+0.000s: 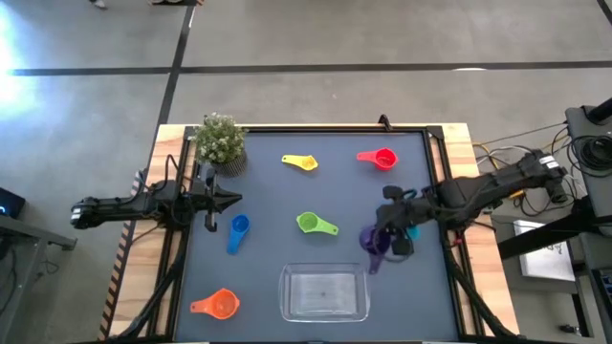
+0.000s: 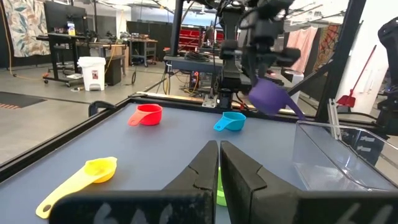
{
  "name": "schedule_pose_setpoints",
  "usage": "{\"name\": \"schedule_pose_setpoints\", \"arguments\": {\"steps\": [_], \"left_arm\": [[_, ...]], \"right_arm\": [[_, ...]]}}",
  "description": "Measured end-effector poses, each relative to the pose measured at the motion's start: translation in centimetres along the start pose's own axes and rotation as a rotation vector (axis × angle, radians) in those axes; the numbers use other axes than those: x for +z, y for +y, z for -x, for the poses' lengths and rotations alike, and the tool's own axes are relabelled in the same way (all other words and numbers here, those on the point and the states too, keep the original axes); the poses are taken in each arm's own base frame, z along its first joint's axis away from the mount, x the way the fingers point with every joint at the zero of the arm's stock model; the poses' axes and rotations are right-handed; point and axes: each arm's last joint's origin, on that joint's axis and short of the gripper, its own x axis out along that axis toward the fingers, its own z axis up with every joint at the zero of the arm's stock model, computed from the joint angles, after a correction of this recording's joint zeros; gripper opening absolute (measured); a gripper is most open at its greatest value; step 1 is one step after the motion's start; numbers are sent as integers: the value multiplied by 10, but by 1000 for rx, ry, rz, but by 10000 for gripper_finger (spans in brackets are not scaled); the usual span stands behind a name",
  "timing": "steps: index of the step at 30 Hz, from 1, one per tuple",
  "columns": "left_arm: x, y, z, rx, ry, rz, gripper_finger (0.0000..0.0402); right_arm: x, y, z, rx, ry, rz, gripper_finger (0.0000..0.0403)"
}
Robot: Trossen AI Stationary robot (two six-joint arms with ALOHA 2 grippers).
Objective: Nest measuring cups in basket
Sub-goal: Prepare the purple measuring cup
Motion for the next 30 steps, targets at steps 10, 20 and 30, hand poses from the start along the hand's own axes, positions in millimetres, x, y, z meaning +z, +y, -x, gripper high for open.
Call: {"name": "schedule_pose_setpoints", "arguments": {"steps": [10, 20, 30], "left_arm": [[0, 0, 0, 0, 0, 0, 0], [0, 0, 0, 0, 0, 0, 0], [0, 0, 0, 0, 0, 0, 0]], "right_arm": [[20, -74, 3, -42, -86, -60, 22], [-5, -169, -36, 12, 34, -338, 22], [-20, -194, -94, 70, 196, -375, 22]]}}
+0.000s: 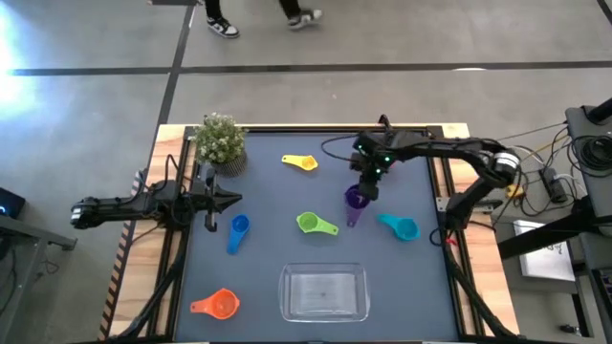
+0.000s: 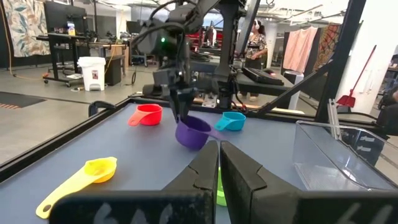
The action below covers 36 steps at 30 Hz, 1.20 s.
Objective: Nest measuring cups in basket
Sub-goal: Prepare the purple measuring cup, then stack the orange measuring cup on the purple measuring cup
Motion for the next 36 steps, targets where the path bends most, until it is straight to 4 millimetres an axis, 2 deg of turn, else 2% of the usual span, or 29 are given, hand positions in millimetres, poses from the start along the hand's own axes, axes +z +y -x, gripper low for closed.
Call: {"name": "schedule_pose_setpoints", "arguments": {"steps": [4, 8, 13, 17, 20, 27, 31, 36], "left_arm": [[0, 0, 0, 0, 0, 0, 0], [0, 0, 0, -1, 0, 0, 0], [0, 0, 0, 0, 0, 0, 0], [0, 0, 0, -1, 0, 0, 0], [0, 0, 0, -1, 0, 0, 0], [0, 0, 0, 0, 0, 0, 0], [0, 0, 0, 0, 0, 0, 0], [0, 0, 0, 0, 0, 0, 0]], "right_arm": [[1, -3, -6, 5, 5, -9, 36], [1, -1, -3, -3, -1, -3, 77], [0, 5, 14, -19, -48, -4, 128], [-1, 15, 39, -32, -130, -5, 153], [1, 31, 58, -32, -241, 29, 162], [6, 86, 90, 40, -485, 219, 155], [2, 109, 97, 83, -540, 296, 148], [-12, 135, 95, 141, -548, 372, 139]]}}
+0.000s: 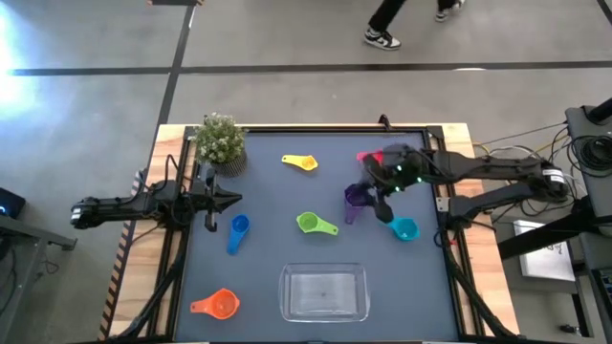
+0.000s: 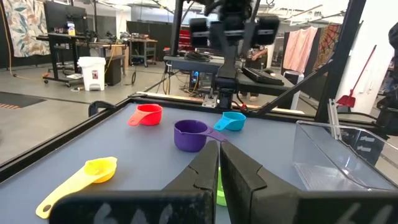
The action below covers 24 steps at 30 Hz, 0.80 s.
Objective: Nest measuring cups in basket
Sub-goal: Stack the orange measuring cup on the purple measuring cup
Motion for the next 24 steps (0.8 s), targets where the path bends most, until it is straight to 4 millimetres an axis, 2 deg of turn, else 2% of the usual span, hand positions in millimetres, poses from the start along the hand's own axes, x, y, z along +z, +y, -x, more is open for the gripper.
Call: {"name": "schedule_pose_setpoints", "arguments": {"steps": [4, 10, 15, 19, 21, 24], "left_arm": [[0, 0, 0, 0, 0, 0, 0], [0, 0, 0, 1, 0, -19, 0], [0, 1, 0, 38, 1, -248, 0], [1, 2, 0, 72, -3, -279, 0], [4, 3, 0, 131, -42, -217, 0], [22, 2, 2, 89, -242, 216, 0]], "right_arm": [[-12, 24, 4, -2, -16, 47, 133], [-36, 52, 13, 57, -135, 66, 128], [-63, 62, 16, 74, -183, 60, 127], [-79, 66, 18, 80, -209, 36, 127], [-85, 67, 19, 90, -221, 27, 127], [-92, 68, 20, 104, -235, 13, 127]]}}
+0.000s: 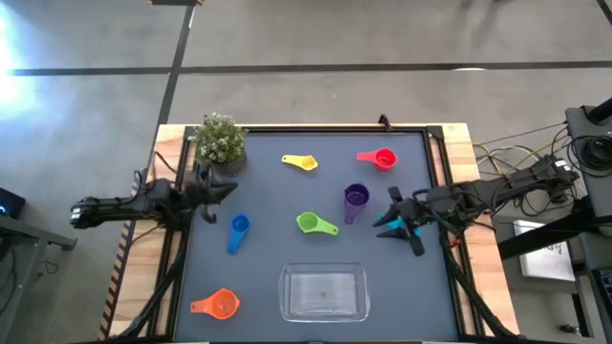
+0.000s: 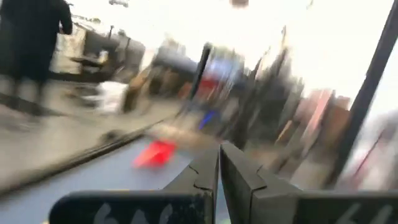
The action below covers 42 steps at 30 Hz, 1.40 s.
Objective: Nest measuring cups in basket
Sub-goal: Stack the orange measuring cup on the purple measuring cup
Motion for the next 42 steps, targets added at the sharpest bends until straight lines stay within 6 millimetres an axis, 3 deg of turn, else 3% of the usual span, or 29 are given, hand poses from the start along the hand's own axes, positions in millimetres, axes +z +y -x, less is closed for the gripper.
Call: {"name": "schedule_pose_setpoints", "arguments": {"steps": [2, 3, 7, 11, 15, 18, 22, 25, 28, 31, 34, 37, 42], "left_arm": [[16, -3, 1, -29, -164, 291, 0], [21, -4, 2, -55, -218, 341, 0], [42, -20, -1, -318, -140, 225, 0], [59, -32, -24, -278, -5, 235, 0], [86, -51, -68, -167, 195, 173, 0], [96, -63, -107, -66, 481, 61, 0], [88, -72, -161, 128, 800, 0, 0], [79, -81, -209, 226, 891, 42, 0], [72, -94, -258, 188, 990, 78, 0], [61, -101, -288, 137, 1210, 6, 0], [55, -106, -297, 277, 1422, -5, 0], [51, -120, -291, 425, 1565, -83, 0], [51, -178, -262, 448, 1440, -255, 0]], "right_arm": [[-3, 0, 1, 2, 2, 0, 127], [-4, 0, 1, 2, 2, 0, 127], [-5, 0, 0, 2, -3, 7, 127], [-6, 0, -1, 2, 0, 28, 127], [-8, -1, -2, 0, 10, 39, 127], [-9, -1, -2, 0, 11, 38, 127], [-12, -2, -2, -1, 19, 34, 127], [-15, -2, -4, -3, 30, 30, 127], [-17, -3, -5, 0, 14, 29, 127], [-21, -3, -6, 1, 12, 22, 127], [-24, -4, -6, 3, 22, 10, 127], [-27, -4, -7, 10, 31, 10, 127], [-35, -4, -8, 12, 39, 13, 128]]}}
